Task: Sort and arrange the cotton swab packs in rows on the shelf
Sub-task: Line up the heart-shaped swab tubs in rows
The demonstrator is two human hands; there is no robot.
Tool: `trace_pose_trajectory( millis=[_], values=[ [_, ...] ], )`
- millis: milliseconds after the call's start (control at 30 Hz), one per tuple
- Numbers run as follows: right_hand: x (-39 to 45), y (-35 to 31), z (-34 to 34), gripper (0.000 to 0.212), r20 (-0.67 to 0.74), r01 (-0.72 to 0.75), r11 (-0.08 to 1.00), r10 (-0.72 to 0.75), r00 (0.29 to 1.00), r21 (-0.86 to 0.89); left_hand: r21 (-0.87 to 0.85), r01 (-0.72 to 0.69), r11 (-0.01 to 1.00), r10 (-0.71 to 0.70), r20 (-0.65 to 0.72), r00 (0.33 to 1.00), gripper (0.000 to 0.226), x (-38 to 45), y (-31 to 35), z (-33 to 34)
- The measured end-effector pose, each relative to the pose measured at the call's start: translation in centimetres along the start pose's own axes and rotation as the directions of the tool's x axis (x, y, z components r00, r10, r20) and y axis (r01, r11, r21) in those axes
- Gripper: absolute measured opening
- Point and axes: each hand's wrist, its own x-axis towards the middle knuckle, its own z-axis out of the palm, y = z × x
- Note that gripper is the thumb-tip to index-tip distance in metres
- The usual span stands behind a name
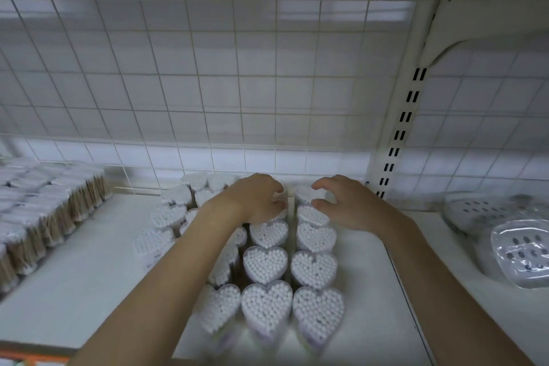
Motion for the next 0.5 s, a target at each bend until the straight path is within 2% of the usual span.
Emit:
trace_pose_trajectory(
  millis=[133, 267, 367, 500],
  values=[
    [-3.6, -1.7, 1.4, 0.040, -0.086, 0.059, 0.997, -0.055, 0.995, 0.052, -0.077, -0.053, 0.996, 0.044, -0.109, 0.993, 0.024, -3.8, 1.4, 1.3],
    [-6.8, -3.4, 2.8, 0.036, -0.184, 0.131, 0.988, -0.115, 0.976, 0.076, -0.082, -0.108, 0.991, 0.079, -0.297, 0.952, 0.021, -7.5, 1.9, 2.1],
    [-8.7, -4.8, 3.3, 0.034, -0.248, 0.179, 0.983, -0.162, 0.955, 0.047, -0.163, -0.081, 0.983, 0.004, -0.428, 0.904, 0.036, -10.4, 1.4, 1.9],
    [-10.2, -7.3, 3.8, 0.035, -0.279, 0.253, 0.967, -0.234, 0.932, 0.034, -0.211, -0.030, 0.977, -0.089, -0.531, 0.842, 0.032, -14.2, -0.2, 1.9]
  ],
)
